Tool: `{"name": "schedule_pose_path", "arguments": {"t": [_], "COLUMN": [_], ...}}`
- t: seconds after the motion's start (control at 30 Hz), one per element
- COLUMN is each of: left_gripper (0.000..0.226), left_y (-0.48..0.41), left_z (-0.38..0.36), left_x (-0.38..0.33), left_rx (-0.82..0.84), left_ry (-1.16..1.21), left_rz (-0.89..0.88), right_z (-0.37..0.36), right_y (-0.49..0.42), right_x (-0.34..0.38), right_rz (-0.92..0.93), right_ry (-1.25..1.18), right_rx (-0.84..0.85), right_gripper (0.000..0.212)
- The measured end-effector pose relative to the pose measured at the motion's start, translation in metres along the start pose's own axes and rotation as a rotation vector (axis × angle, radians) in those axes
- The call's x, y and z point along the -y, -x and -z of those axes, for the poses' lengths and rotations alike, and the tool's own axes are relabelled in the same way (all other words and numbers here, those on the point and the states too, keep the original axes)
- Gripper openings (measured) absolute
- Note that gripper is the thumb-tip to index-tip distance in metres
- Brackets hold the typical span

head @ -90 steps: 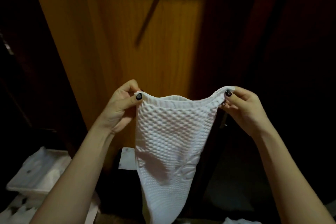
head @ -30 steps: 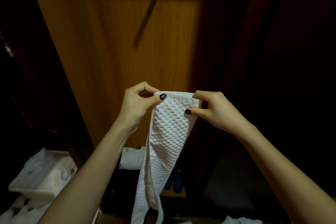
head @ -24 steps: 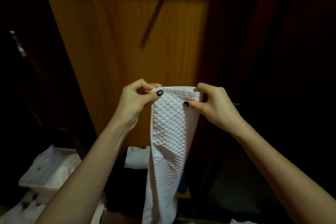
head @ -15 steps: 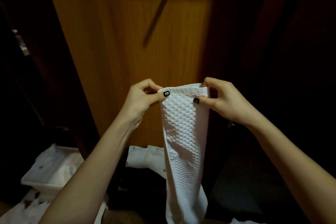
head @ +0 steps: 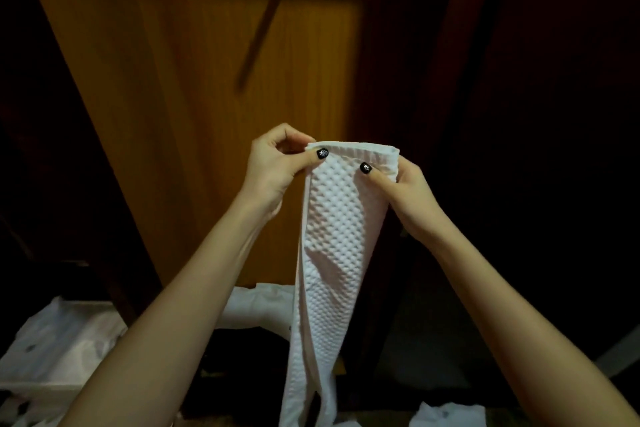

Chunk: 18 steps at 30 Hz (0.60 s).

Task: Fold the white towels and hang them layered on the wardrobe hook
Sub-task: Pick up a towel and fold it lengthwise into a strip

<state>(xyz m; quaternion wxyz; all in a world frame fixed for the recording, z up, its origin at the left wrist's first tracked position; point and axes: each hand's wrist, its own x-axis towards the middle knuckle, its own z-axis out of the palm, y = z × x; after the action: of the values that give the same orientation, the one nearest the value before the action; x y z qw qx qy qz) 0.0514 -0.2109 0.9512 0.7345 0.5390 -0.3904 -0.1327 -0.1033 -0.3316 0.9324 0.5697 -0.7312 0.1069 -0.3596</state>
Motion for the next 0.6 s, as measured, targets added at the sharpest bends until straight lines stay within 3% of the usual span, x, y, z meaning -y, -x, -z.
{"name": "schedule_pose_path", "arguments": {"t": [0.2,0.3,0.4,0.5,0.6], "left_gripper": [0.027,0.02,0.017,0.018,0.017], "left_y": [0.016,0.059,0.093,0.092,0.082], "left_z": [0.019,0.026,0.029,0.034,0.043], "left_x": [0.018,0.053,0.079,0.09,0.088], "left_rx": [-0.222,-0.329,-0.376,-0.307,-0.172], "left_ry": [-0.249,-0.412,-0.413,-0.429,-0.3], "left_rz": [-0.179,-0.152,-0.107,-0.003,0.07], "right_z": [-0.027,-0.04,-0.049,-0.053,-0.051], "right_y": [-0.015,-0.024,-0.03,-0.035,-0.038], "right_x": [-0.004,0.0,0.002,0.005,0.007], "right_rz": [0.025,0.029,0.014,0.005,0.003], "right_ry": [-0.059,-0.1,-0.118,-0.113,-0.127], "right_rx": [-0.103,-0.124,-0.113,-0.066,-0.038], "right_gripper": [0.018,0.02,0.023,0.019,0.018]}}
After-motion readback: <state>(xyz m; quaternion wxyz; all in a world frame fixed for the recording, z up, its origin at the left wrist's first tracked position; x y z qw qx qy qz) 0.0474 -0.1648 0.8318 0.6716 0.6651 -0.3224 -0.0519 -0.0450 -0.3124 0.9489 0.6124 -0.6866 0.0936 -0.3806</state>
